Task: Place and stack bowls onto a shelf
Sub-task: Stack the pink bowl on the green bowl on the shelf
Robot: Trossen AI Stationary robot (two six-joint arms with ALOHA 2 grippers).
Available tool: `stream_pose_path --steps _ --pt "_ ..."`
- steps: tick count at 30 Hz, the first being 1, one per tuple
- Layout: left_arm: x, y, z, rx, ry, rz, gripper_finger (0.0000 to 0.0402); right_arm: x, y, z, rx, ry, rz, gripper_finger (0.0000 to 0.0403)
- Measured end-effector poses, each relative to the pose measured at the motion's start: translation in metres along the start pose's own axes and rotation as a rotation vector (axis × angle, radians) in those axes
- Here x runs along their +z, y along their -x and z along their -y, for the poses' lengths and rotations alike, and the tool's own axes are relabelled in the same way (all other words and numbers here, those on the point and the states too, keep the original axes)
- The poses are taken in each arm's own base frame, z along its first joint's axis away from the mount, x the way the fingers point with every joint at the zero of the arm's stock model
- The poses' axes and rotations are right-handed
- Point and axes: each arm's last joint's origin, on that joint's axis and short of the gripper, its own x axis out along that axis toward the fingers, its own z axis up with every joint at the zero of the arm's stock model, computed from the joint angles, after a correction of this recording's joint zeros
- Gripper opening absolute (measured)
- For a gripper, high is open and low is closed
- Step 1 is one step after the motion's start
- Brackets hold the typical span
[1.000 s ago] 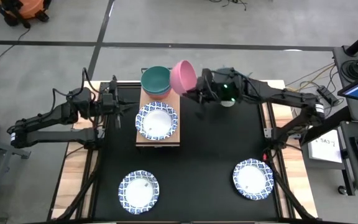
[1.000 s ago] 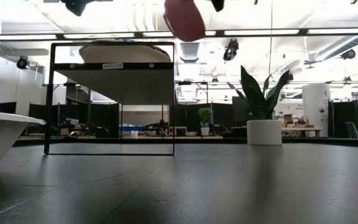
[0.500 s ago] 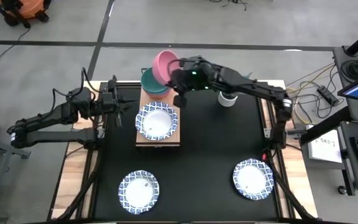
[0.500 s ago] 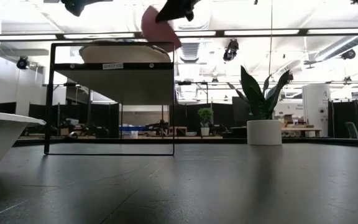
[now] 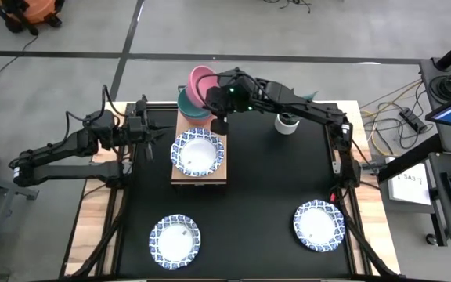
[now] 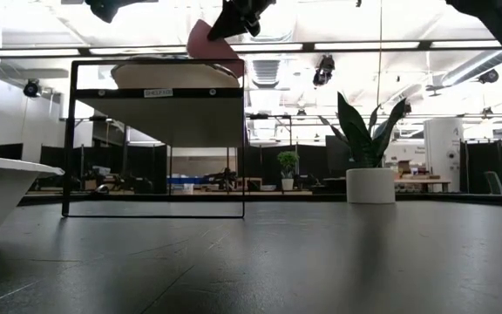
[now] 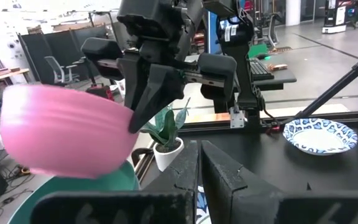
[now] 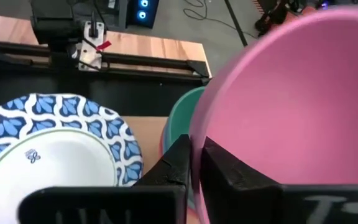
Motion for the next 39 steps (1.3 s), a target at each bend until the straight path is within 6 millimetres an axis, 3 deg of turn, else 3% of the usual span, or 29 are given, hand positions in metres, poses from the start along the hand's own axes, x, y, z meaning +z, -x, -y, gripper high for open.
stream_pose_path --steps 10,16,21,32,39 --pt "0.000 0.000 0.000 0.000 0.000 0.000 0.0000 0.001 -0.002 0.002 -0.032 -0.041 0.008 0.0101" --pt "0.000 0.000 0.000 0.013 0.000 -0.002 0.0000 0.003 0.003 0.003 -0.032 -0.068 0.021 0.0128" --pt "-0.001 -0.002 -0.001 0.022 0.000 -0.013 0.0000 0.005 0.015 -0.004 0.001 -0.059 0.007 0.0122" --pt "-0.001 -0.026 -0.004 0.057 -0.039 0.010 0.0000 0.006 0.018 -0.054 0.129 -0.002 -0.031 0.0087" --pt "0.014 -0.046 -0.021 0.120 -0.095 -0.057 0.0000 0.008 0.025 -0.081 0.181 0.001 -0.053 0.0086"
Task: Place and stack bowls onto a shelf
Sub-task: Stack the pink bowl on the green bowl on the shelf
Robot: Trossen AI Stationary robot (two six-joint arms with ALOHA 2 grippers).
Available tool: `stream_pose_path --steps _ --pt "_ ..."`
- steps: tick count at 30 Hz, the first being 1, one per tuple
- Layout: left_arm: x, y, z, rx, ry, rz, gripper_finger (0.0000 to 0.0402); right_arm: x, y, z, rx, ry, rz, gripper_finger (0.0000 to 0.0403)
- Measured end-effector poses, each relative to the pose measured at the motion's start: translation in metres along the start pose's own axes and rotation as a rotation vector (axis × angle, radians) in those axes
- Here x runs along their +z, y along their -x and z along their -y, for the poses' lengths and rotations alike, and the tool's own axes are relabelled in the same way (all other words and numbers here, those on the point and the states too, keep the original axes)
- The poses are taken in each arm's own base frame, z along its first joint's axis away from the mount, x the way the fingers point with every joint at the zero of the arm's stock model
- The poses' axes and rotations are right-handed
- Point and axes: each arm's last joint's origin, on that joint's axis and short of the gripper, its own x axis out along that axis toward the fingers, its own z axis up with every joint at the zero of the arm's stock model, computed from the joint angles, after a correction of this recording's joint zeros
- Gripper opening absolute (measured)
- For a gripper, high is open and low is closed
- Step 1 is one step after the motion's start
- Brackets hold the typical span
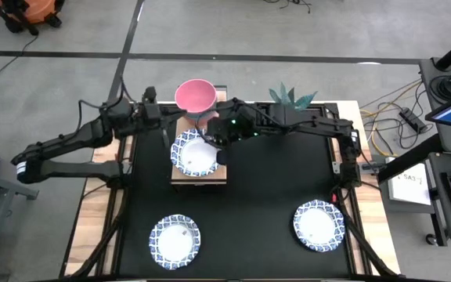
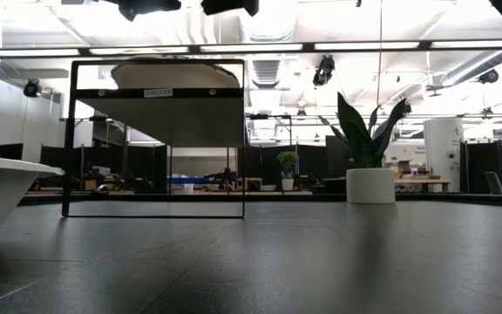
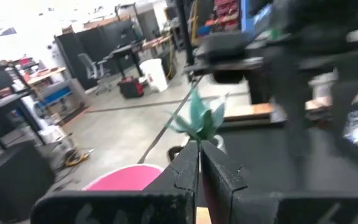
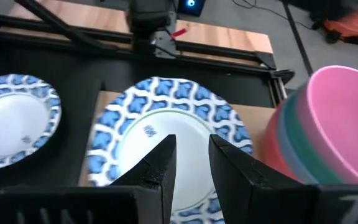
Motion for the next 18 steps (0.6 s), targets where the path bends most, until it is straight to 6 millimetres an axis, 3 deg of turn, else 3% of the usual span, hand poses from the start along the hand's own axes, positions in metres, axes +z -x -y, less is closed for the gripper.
stream_pose_path --steps 7,18 --pt "0.008 -0.026 -0.026 0.045 -0.071 -0.080 0.0000 -0.003 0.006 -0.023 0.029 0.003 0.010 0.0086" --pt "-0.036 -0.047 -0.093 -0.021 0.079 -0.169 0.0000 -0.034 0.021 -0.053 -0.011 -0.060 0.084 0.0085"
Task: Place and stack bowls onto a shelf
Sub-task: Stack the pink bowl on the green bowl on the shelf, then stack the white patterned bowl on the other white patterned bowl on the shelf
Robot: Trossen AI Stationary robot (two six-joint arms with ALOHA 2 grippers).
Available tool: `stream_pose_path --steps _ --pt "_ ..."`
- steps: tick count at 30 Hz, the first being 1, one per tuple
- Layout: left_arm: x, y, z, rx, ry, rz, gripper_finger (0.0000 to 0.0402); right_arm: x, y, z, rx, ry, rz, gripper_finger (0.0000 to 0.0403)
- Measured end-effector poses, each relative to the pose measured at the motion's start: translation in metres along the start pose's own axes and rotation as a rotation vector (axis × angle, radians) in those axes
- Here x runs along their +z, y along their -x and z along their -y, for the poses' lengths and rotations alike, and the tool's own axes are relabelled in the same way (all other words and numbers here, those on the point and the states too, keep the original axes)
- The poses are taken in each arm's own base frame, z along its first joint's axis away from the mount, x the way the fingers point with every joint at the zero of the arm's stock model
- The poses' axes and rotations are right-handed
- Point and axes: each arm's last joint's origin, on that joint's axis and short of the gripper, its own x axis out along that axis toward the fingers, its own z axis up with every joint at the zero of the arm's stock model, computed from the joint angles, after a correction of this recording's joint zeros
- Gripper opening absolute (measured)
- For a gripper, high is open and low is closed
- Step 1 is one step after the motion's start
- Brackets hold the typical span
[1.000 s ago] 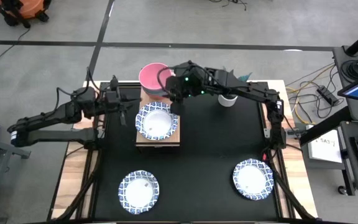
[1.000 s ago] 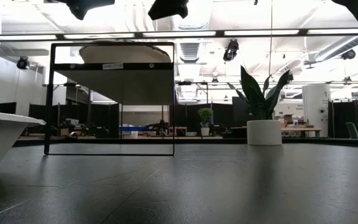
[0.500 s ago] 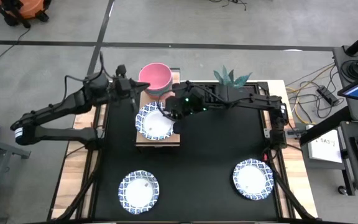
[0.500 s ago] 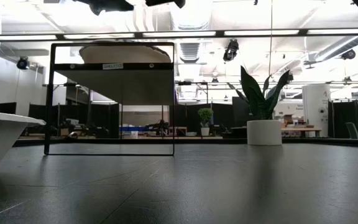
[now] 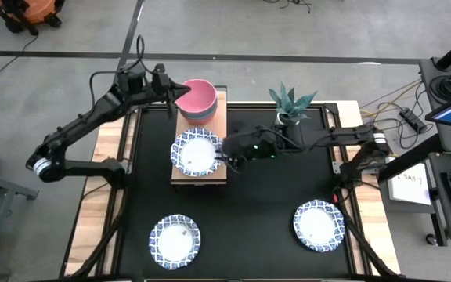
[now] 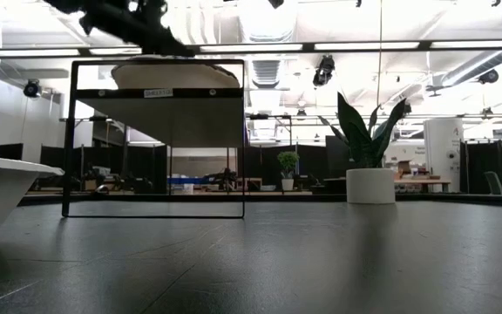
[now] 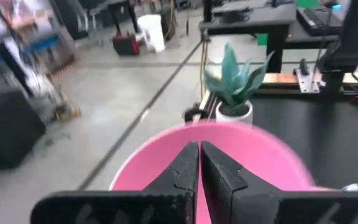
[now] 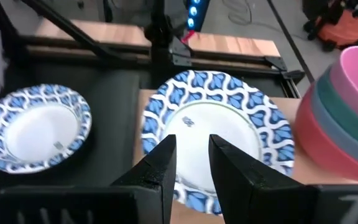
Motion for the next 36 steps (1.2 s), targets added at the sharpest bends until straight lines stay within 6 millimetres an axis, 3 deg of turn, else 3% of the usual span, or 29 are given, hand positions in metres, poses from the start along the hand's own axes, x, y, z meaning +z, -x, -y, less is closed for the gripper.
stream_pose_path --steps 8,19,29,36 --pt "-0.023 -0.020 -0.016 -0.044 0.076 -0.060 0.0000 -0.036 0.002 -0.012 0.011 -0.062 0.158 0.0082" --pt "-0.031 -0.028 -0.017 -0.054 0.132 -0.085 0.0000 -0.077 -0.002 -0.016 0.002 -0.144 0.261 0.0079" --pt "-0.038 -0.028 -0.013 -0.083 0.182 -0.098 0.0000 -0.090 -0.008 -0.017 0.001 -0.149 0.303 0.0077" --pt "-0.027 -0.025 -0.012 -0.092 0.190 -0.009 0.0000 -0.089 -0.007 -0.017 0.000 -0.148 0.307 0.0078"
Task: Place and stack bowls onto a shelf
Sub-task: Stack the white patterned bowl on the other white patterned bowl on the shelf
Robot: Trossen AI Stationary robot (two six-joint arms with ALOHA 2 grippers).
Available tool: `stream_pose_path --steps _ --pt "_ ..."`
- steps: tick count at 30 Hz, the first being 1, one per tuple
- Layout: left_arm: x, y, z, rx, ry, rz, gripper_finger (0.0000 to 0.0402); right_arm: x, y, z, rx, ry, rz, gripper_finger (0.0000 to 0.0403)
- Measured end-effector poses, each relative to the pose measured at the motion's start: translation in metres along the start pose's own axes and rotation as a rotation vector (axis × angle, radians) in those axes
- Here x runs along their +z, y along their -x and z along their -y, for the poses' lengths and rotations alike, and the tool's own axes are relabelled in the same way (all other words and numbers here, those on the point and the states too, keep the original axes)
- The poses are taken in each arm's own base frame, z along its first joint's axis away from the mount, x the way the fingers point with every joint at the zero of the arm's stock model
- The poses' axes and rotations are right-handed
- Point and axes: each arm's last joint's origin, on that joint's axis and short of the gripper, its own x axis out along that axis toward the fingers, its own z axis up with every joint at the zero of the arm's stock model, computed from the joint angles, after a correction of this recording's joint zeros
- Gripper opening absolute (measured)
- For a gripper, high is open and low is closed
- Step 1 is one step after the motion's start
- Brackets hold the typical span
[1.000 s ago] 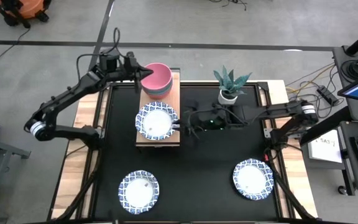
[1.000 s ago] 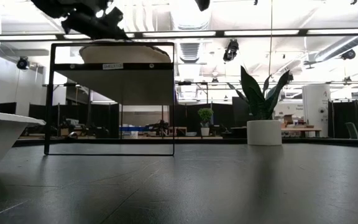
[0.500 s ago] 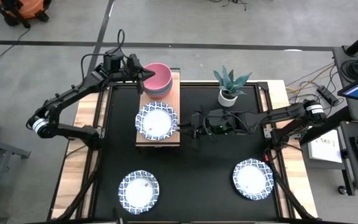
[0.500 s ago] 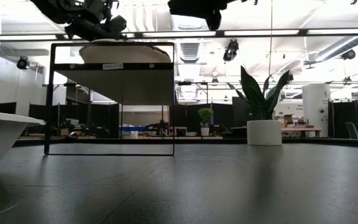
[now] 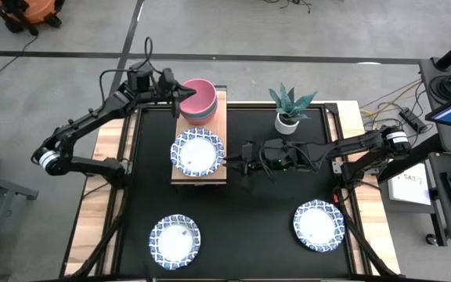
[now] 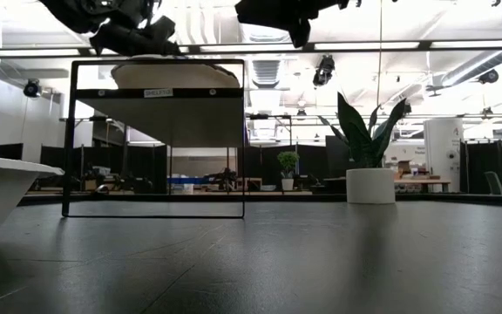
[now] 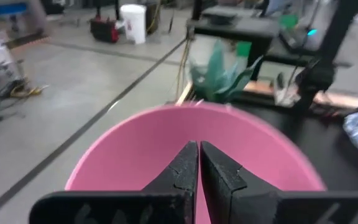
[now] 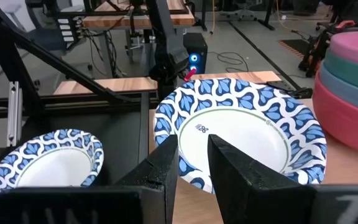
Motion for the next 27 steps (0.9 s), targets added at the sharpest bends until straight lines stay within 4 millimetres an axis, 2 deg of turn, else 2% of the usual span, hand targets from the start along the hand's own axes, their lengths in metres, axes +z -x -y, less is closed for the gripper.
stream_pose_path --steps 6,11,14,18,22,27 --pt "0.008 -0.005 0.013 -0.123 0.027 0.062 0.0000 -0.002 0.000 -0.001 0.002 0.023 -0.005 0.0075" --pt "0.017 -0.002 0.034 -0.202 0.012 0.090 0.0000 -0.007 -0.001 -0.002 0.006 0.036 -0.018 0.0072" --pt "0.024 0.010 0.047 -0.227 -0.005 0.112 0.0000 -0.010 0.000 -0.003 0.009 0.035 -0.026 0.0070" --pt "0.032 0.038 0.064 -0.252 -0.008 0.118 0.0000 -0.014 0.004 -0.005 0.016 0.004 -0.059 0.0071" --pt "0.032 0.062 0.087 -0.315 0.008 0.090 0.0000 -0.020 0.011 -0.005 0.006 -0.088 -0.154 0.0069" --pt "0.026 0.075 0.119 -0.434 0.015 0.099 0.0000 -0.022 0.017 -0.003 -0.043 -0.228 -0.321 0.0070"
